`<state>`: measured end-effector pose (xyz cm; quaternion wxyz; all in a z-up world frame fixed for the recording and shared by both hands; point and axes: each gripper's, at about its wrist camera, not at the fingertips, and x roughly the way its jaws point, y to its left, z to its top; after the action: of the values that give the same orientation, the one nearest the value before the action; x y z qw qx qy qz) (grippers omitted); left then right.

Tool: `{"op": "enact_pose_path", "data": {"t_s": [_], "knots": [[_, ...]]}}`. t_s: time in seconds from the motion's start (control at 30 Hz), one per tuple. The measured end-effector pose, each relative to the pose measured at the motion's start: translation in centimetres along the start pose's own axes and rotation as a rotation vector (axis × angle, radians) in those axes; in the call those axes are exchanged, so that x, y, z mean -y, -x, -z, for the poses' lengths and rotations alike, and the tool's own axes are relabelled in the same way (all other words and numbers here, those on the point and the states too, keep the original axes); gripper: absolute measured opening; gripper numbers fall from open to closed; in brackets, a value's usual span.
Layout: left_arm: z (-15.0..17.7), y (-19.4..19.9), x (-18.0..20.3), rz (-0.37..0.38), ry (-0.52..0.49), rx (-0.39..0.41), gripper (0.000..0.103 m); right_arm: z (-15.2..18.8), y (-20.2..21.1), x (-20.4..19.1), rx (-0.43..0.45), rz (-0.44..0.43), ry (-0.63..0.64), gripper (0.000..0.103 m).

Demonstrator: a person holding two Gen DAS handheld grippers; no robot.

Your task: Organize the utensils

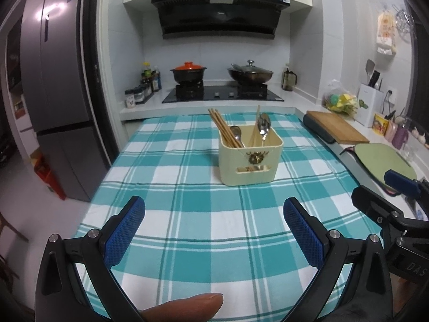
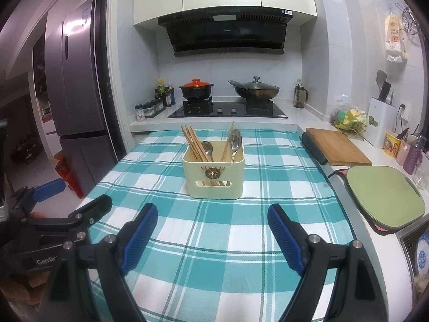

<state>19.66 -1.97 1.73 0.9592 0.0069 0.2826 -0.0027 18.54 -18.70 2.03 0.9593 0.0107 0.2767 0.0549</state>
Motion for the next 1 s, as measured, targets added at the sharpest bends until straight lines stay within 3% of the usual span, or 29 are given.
{"op": "enact_pose_path", "data": {"t_s": [1.0], "knots": [[0.24,0.31,-0.67,-0.015,0.018,0.001,0.103,0.22,0.33,-0.66,-0.010,0.002,0.025,0.086]]}}
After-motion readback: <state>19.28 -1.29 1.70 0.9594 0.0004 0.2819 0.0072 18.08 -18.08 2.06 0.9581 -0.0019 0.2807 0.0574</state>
